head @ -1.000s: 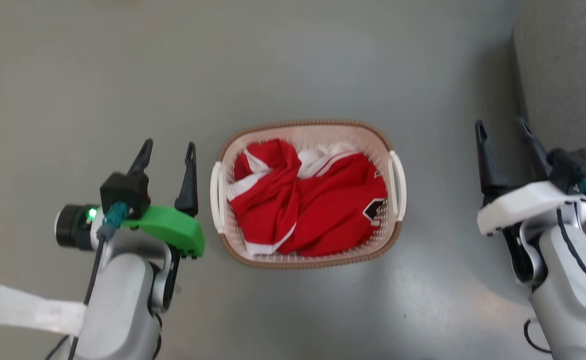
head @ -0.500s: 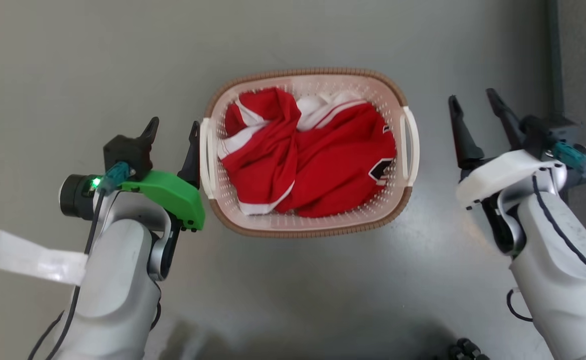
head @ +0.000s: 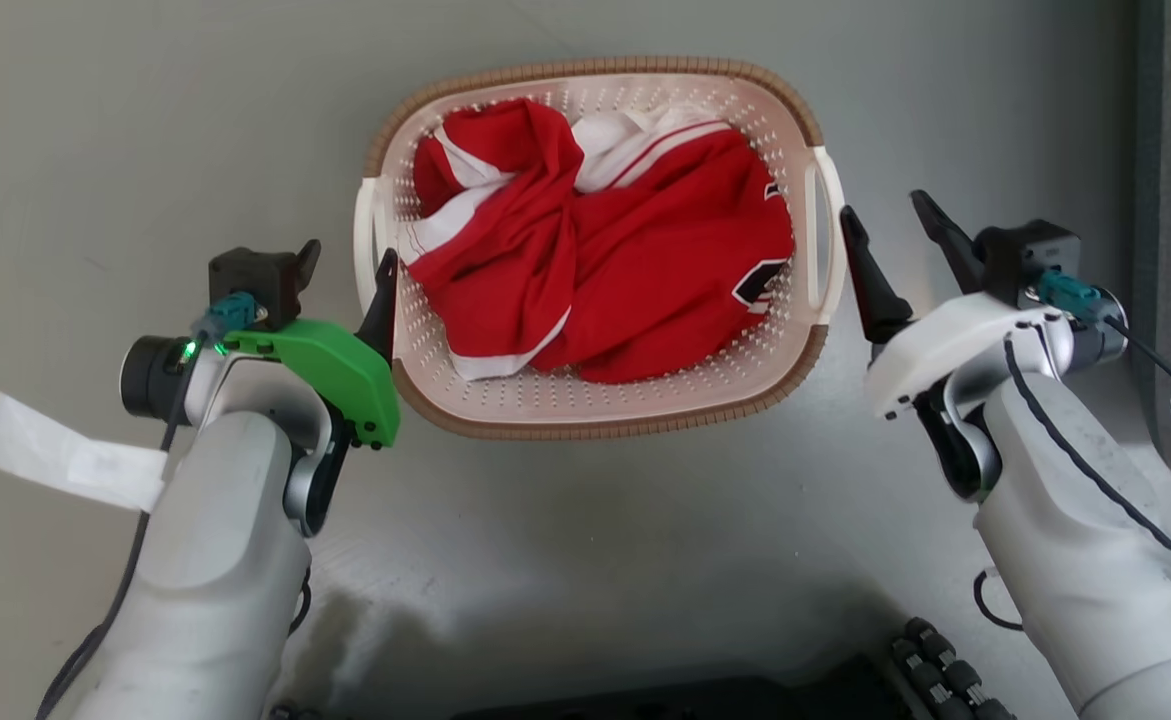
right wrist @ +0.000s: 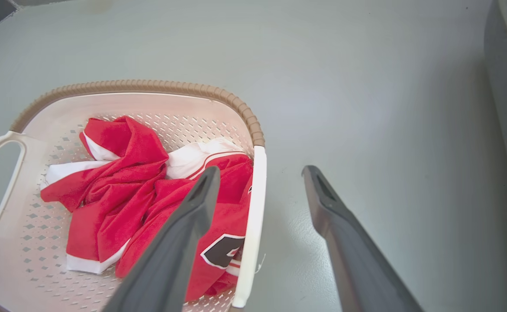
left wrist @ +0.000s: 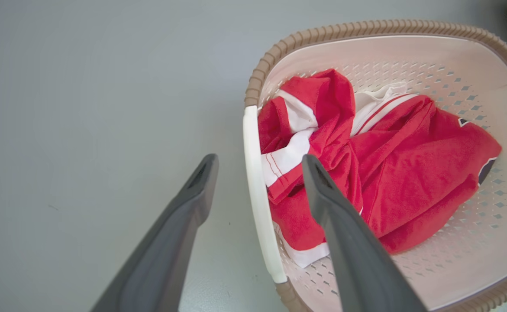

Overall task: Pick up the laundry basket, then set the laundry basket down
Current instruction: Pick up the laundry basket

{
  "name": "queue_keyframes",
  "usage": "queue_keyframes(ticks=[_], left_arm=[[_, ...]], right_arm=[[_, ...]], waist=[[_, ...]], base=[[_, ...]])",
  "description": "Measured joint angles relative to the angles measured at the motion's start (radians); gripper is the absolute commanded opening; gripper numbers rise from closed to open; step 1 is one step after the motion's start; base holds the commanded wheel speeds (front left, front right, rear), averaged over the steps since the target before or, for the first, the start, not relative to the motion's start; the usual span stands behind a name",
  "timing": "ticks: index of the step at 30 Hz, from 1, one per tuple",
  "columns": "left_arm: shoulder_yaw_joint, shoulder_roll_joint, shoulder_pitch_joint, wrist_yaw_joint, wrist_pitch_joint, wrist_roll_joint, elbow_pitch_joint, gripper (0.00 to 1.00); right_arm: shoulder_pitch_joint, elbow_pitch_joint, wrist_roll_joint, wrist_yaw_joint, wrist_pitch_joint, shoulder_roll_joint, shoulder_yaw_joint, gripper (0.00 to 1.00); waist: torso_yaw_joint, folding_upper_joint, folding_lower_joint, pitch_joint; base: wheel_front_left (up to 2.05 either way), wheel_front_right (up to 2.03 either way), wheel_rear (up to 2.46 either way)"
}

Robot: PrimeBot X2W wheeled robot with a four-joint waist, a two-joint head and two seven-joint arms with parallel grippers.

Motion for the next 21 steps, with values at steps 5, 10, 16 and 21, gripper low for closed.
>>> queue_keyframes(ticks=[5, 10, 16, 21], left_arm=[[0.0, -0.001, -0.041, -0.014, 0.012, -0.016, 0.053, 1.0], [-0.003, -0.003, -0.086, -0.023, 0.025, -0.024, 0.106, 1.0], [-0.004, -0.005, -0.149, -0.033, 0.034, -0.025, 0.164, 1.0], [-0.002, -0.007, -0.186, -0.041, 0.054, -0.054, 0.222, 0.45]], right_arm=[[-0.041, 0.037, -0.003, 0.004, 0.0, 0.005, 0.011, 1.0], [-0.068, 0.07, -0.008, 0.01, 0.0, 0.008, 0.025, 1.0], [-0.109, 0.105, -0.008, 0.022, 0.0, 0.02, 0.037, 1.0], [-0.131, 0.145, -0.008, 0.027, 0.0, 0.031, 0.048, 0.56]], waist=[[-0.009, 0.0, 0.0, 0.04], [-0.015, 0.0, 0.0, 0.078], [-0.019, 0.0, -0.0001, 0.119], [-0.022, 0.0, 0.0, 0.145]], base=[[0.0, 0.0, 0.0], [0.0, 0.0, 0.0], [0.0, 0.0, 0.0], [0.0, 0.0, 0.0]])
